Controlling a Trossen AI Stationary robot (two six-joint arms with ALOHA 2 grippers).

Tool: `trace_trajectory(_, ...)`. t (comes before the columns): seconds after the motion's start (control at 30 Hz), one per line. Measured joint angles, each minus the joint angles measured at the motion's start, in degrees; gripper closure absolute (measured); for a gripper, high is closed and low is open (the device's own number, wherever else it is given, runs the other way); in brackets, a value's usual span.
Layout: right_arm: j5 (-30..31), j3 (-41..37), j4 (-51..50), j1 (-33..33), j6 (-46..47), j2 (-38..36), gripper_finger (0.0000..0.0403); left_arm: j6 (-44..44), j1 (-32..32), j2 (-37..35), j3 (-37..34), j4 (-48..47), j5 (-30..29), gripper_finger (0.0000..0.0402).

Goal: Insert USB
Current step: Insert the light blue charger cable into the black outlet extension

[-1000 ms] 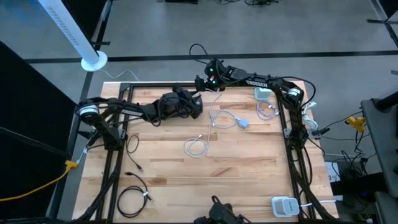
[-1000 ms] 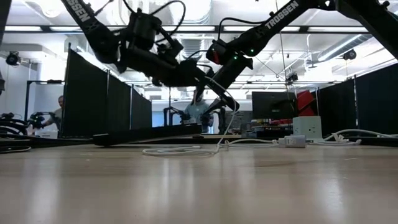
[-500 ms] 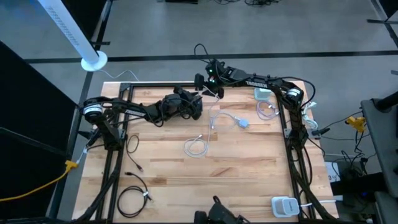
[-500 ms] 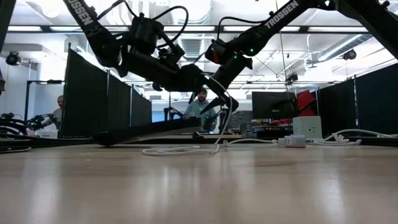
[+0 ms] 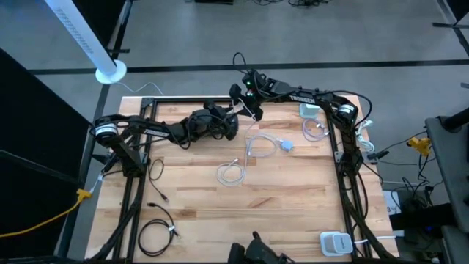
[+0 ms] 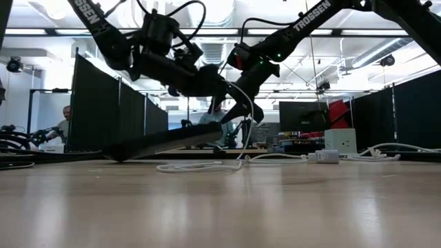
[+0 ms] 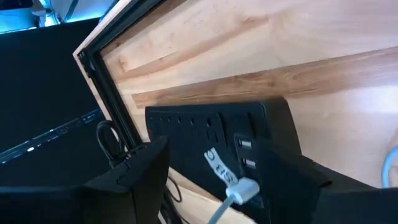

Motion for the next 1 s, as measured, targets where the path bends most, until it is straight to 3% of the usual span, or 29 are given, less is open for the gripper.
trace_trajectory(0.23, 0.96, -0.02, 0.00, 0.00, 1.16, 0.00, 0.0192, -1.99, -0.02, 0.31, 0.04, -1.01, 2.68, 0.0291)
trace_trajectory(0.43, 5.47, -0.02, 0.32, -0.04, -6.05, 0.00, 0.0195, -3.57, -0.44, 0.33, 0.04, -1.22, 4.53, 0.0295)
trace_trajectory(0.67, 12.37, 0.00, 1.99, -0.04, -31.36, 0.00, 0.0197, -3.92, -1.35, 0.22, 0.04, -1.98, 5.10, 0.0292)
trace_trajectory(1.0, 36.48, 0.00, 1.45, 0.96, -76.23, 0.02, 0.0195, -3.94, -1.68, -0.68, 0.04, -1.64, 6.41, 0.0294)
